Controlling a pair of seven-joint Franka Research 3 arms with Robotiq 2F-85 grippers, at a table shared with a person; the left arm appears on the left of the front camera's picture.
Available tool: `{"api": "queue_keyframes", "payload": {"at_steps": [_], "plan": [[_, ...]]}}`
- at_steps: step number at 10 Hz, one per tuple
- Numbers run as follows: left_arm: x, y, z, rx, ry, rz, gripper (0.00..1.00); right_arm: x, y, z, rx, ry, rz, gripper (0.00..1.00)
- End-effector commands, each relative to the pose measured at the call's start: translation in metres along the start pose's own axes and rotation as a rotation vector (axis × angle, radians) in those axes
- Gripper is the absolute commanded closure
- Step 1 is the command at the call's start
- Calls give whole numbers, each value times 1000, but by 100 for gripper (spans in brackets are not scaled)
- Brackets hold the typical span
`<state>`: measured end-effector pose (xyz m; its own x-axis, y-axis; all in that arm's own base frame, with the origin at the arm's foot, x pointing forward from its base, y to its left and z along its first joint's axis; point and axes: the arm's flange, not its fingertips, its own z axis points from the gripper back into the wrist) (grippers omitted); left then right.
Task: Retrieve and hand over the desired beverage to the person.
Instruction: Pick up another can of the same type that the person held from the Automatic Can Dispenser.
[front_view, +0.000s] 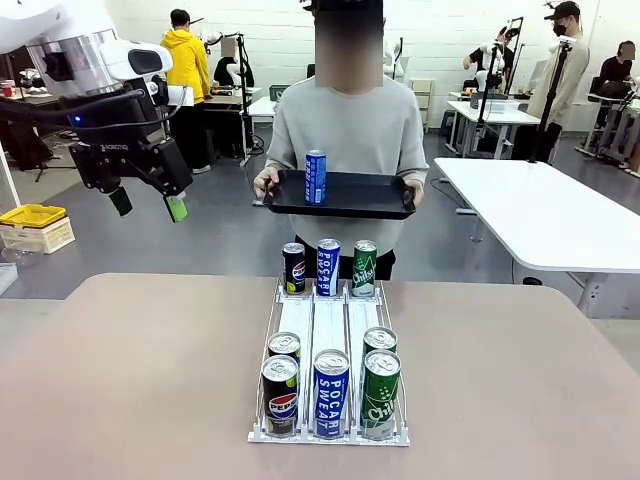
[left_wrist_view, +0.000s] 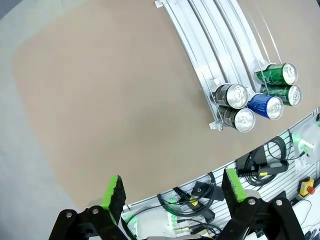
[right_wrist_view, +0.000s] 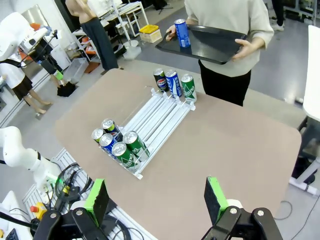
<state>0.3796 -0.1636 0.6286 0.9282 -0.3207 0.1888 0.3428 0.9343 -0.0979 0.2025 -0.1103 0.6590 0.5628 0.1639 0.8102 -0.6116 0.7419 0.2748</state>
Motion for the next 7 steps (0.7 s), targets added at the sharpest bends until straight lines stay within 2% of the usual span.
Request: {"api": "queue_keyframes", "payload": {"at_steps": [1,7], "plan": [[0,2,1,5,-6,-14,0,0,1,-2,36,-11,14,0],[0,-1,0,0,0,-1,0,0,1,-2,36,-11,14,0]]}}
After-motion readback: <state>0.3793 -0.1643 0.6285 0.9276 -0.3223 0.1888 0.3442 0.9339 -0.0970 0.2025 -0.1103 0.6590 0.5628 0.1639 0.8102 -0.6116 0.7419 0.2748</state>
